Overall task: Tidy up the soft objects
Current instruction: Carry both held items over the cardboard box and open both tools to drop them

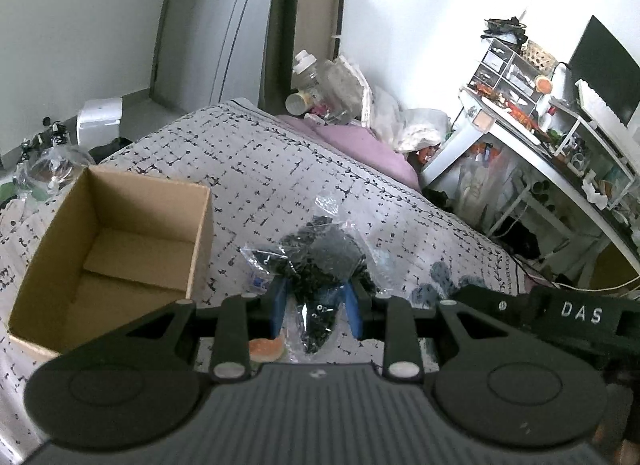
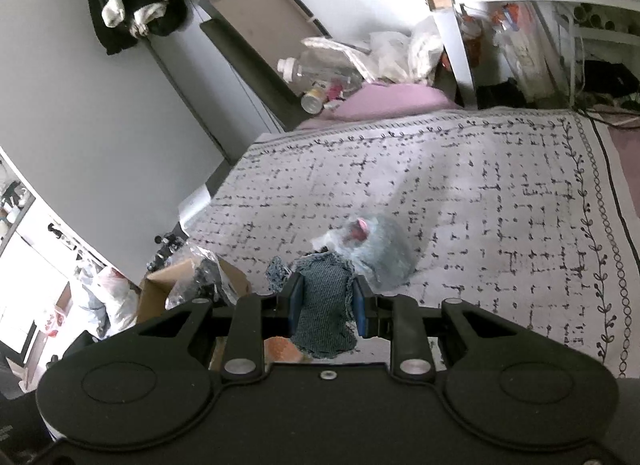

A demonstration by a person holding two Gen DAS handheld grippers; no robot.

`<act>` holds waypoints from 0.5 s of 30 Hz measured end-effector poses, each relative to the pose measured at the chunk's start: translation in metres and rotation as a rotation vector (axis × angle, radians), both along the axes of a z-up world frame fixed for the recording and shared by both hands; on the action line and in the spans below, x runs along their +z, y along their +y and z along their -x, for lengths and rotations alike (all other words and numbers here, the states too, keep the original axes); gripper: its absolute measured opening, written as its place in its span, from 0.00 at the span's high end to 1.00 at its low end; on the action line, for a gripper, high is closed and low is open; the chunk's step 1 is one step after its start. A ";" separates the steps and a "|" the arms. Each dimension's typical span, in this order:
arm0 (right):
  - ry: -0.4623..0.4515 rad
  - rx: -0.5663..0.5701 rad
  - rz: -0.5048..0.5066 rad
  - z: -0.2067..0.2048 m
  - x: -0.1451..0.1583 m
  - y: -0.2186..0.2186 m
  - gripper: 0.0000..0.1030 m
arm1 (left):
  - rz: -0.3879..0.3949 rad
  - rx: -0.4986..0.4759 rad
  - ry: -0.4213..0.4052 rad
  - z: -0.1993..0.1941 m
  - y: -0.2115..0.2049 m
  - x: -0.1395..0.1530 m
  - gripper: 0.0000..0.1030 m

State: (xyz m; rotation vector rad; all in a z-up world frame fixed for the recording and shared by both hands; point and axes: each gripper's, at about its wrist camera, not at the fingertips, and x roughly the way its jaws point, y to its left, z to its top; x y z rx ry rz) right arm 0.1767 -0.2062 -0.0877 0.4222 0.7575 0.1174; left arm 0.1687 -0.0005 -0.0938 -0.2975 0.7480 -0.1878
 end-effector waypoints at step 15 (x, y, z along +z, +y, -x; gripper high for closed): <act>-0.088 0.043 -0.024 -0.006 0.017 0.032 0.75 | 0.006 0.035 -0.037 -0.008 0.034 0.008 0.71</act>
